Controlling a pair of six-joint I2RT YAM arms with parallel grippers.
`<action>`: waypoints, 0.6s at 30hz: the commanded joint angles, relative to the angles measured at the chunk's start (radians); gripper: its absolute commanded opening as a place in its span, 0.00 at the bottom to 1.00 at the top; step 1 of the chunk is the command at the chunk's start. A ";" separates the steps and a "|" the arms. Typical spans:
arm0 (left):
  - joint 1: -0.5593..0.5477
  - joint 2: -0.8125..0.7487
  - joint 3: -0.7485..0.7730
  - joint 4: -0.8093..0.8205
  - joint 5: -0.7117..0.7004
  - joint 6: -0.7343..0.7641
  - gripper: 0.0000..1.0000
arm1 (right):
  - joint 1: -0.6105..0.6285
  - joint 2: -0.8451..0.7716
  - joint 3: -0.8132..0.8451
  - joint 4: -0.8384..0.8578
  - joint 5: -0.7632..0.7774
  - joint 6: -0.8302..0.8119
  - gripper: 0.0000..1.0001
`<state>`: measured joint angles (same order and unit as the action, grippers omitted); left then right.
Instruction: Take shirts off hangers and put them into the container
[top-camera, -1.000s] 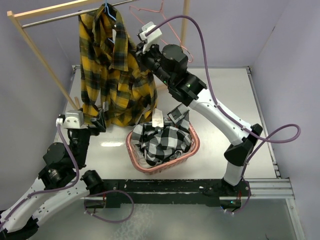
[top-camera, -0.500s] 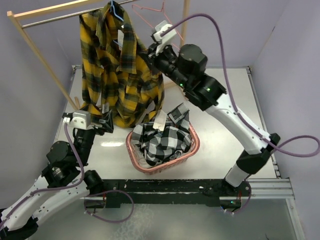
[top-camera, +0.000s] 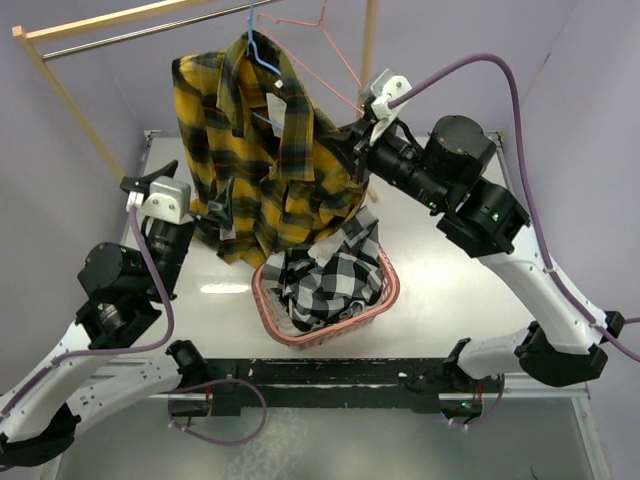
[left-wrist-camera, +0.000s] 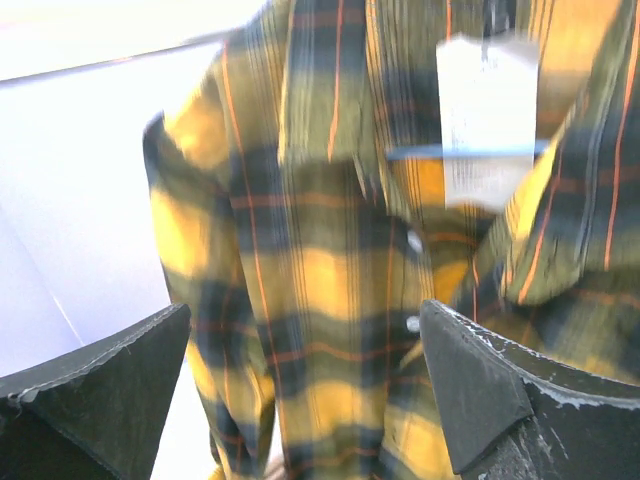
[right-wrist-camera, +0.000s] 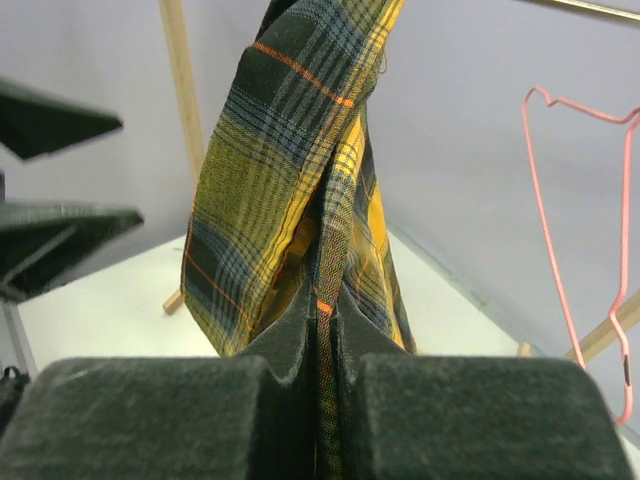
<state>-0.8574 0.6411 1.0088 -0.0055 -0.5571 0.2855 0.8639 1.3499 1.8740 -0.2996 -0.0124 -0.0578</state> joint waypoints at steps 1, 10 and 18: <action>0.006 0.090 0.152 0.084 0.017 0.160 0.99 | 0.006 -0.082 -0.053 0.068 -0.032 -0.001 0.00; 0.005 0.218 0.251 0.224 0.023 0.311 0.99 | 0.006 -0.212 -0.156 0.016 -0.018 -0.009 0.00; 0.006 0.251 0.172 0.317 0.015 0.381 0.99 | 0.006 -0.276 -0.230 -0.036 -0.136 0.017 0.00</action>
<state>-0.8574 0.9054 1.2148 0.2310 -0.5526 0.6132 0.8639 1.1271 1.6779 -0.3828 -0.0639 -0.0547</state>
